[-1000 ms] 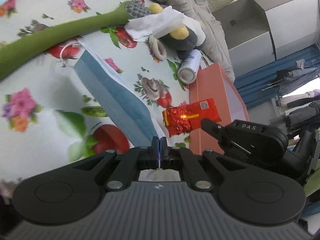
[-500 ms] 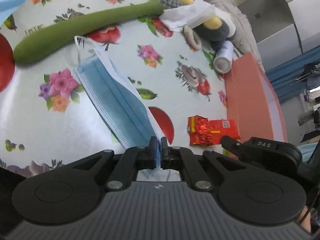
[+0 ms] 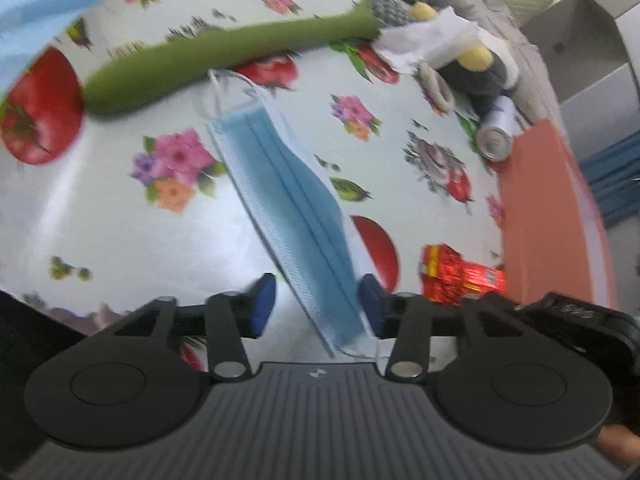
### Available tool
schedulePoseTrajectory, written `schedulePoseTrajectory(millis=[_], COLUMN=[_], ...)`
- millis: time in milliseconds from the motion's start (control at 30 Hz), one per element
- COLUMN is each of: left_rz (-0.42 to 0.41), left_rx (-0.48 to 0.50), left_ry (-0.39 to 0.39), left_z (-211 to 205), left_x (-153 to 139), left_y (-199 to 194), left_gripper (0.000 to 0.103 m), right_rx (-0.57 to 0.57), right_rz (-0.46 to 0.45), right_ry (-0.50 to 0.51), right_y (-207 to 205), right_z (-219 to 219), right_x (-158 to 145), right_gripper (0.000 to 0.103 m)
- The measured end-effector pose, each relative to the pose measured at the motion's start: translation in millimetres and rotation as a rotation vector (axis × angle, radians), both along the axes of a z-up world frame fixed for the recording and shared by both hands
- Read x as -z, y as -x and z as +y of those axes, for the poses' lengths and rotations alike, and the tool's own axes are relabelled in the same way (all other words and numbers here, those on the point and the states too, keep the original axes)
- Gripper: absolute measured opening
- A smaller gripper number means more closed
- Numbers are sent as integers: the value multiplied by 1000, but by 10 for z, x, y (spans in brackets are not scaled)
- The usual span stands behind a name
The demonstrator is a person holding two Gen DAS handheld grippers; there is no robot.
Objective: Organize soft objects
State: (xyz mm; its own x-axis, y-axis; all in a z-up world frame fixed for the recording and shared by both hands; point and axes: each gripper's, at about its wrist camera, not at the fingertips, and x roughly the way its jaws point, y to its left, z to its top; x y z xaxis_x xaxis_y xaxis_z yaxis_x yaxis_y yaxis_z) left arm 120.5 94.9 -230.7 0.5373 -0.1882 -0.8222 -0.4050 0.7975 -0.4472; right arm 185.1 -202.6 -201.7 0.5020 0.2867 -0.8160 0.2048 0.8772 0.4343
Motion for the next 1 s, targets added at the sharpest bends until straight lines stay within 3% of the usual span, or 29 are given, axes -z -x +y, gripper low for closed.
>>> schedulePoseTrajectory(millis=[33,233,367,600,700,933,1000], left_rz=[1,2,2,6,3,1,4], left_rx=[-10,-31,-52,-26,-29,-37,-35], left_ry=[-24,-13,-4,-43,-35,2,15], left_z=[-12,-25,3,-50,-40,11,16], left_x=[-19,4,26,58,63,89,101], left_y=[13,-7,6,-36,-27,-18,-20], left_gripper=[59,61,68,68,66,46,43], right_rx=[-1,-6,30,-117,-177,-341,-361], right_rz=[-7,-70,-137,-189,-176,-134,-157], right_ry=[0,80,102,83,98,205,245], right_y=[11,39,63,-15,-52,-88,-51], right_z=[-5,-19,-117,68,215,573,618], right_x=[-10,-120,-239,-236,-124,149,174], right_gripper=[49,48,48,48,48,47,47])
